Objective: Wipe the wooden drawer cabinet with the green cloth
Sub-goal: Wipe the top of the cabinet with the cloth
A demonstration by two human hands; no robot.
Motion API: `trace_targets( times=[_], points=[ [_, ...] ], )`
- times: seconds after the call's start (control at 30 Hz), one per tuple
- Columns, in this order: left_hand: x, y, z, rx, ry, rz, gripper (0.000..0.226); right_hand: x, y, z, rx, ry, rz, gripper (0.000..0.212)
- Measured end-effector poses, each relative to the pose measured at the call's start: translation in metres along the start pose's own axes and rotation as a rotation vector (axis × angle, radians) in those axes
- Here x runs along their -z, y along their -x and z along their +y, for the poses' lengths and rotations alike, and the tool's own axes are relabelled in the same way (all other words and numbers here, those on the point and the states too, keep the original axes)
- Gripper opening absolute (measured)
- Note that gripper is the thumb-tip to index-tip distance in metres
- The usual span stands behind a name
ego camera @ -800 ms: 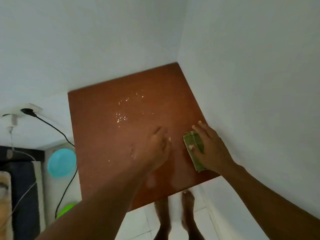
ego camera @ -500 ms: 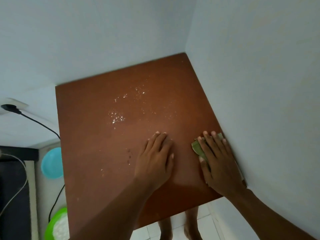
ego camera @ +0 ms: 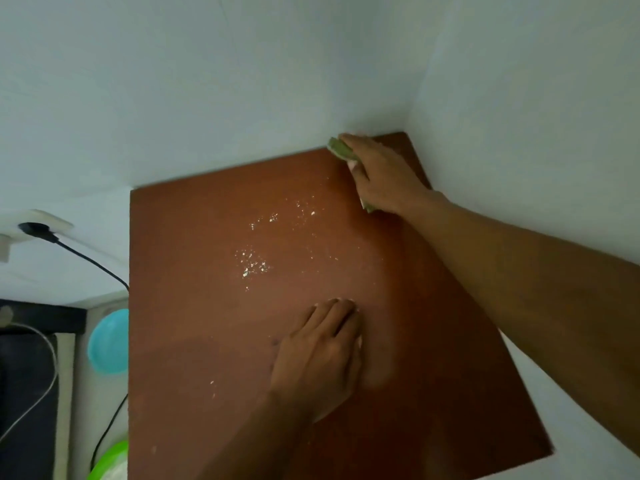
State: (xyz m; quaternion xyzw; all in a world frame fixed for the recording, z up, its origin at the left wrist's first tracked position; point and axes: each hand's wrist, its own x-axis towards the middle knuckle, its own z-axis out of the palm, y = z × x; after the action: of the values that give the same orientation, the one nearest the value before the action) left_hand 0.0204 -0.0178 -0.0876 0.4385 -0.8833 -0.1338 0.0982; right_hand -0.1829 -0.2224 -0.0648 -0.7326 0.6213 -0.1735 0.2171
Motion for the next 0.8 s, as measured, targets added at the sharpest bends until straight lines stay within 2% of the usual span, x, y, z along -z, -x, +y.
trace_targets(
  times=[0.07, 0.3, 0.47, 0.8],
  points=[
    [0.001, 0.003, -0.002, 0.011, -0.018, -0.030, 0.040, -0.008, -0.004, 0.008, 0.069, 0.162, -0.106, 0.057],
    [0.001, 0.016, -0.005, 0.098, -0.021, -0.062, 0.049, -0.033, 0.019, 0.022, 0.132, 0.466, -0.149, 0.066],
    [0.002, 0.015, -0.010, 0.105, 0.037, -0.071, 0.053, -0.044, 0.080, 0.013, 0.157, 0.480, -0.133, 0.066],
    [0.010, 0.011, -0.007, 0.151, 0.080, -0.233, 0.074, -0.051, 0.252, -0.004, 0.136, 0.399, -0.137, 0.061]
  ],
)
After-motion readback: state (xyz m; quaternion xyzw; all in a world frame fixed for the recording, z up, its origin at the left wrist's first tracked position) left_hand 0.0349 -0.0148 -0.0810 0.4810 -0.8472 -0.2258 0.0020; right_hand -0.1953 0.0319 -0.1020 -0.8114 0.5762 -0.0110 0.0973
